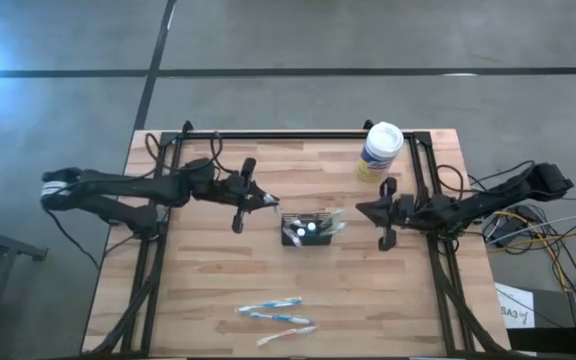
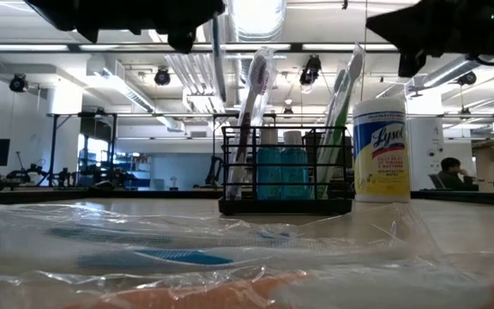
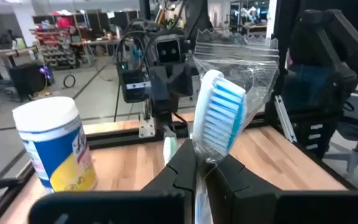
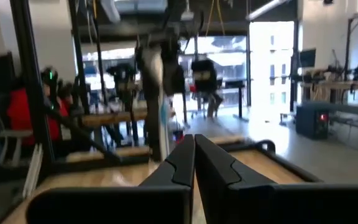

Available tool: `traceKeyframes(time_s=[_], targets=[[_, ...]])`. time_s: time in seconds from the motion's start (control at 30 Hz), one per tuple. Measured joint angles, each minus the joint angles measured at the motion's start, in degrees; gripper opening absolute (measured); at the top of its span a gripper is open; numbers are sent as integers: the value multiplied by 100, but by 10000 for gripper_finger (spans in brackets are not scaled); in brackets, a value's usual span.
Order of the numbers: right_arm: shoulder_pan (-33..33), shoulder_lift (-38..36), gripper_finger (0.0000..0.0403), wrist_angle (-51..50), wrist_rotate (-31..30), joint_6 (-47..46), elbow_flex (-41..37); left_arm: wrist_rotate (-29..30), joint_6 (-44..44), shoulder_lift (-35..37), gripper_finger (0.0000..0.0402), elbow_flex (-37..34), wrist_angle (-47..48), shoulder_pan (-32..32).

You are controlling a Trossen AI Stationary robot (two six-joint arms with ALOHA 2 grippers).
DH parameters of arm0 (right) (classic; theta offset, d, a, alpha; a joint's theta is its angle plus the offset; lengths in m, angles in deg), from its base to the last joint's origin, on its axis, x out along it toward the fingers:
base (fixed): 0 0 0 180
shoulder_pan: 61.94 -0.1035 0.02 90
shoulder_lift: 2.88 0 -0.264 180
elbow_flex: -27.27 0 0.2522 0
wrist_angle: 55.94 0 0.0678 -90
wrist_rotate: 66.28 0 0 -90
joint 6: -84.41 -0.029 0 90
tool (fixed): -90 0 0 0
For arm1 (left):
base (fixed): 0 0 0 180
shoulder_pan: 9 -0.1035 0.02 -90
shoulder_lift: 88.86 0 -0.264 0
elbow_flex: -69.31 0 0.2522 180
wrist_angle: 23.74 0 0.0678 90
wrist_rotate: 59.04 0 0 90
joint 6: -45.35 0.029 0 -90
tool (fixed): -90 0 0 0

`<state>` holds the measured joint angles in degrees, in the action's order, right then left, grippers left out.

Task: Pick & Place toothbrushing station
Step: Put the top blue toothbrush into the mesh organizer

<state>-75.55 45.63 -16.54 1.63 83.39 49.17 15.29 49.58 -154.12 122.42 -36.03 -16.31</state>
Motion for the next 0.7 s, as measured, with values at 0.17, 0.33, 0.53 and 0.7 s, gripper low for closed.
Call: traceKeyframes(time_s=[0.17,0.33,0.53,0.7], targets=[[-2,14,8,-88,2,118,44,16,122,-415,17,61,-190,-13],[-2,50,8,-75,0,160,16,21,148,-872,16,85,-649,-57],[-2,26,8,-69,-2,120,-68,27,215,-1198,17,85,-650,-119],[-2,26,8,-68,0,123,-47,29,526,-1396,17,79,-645,-125]])
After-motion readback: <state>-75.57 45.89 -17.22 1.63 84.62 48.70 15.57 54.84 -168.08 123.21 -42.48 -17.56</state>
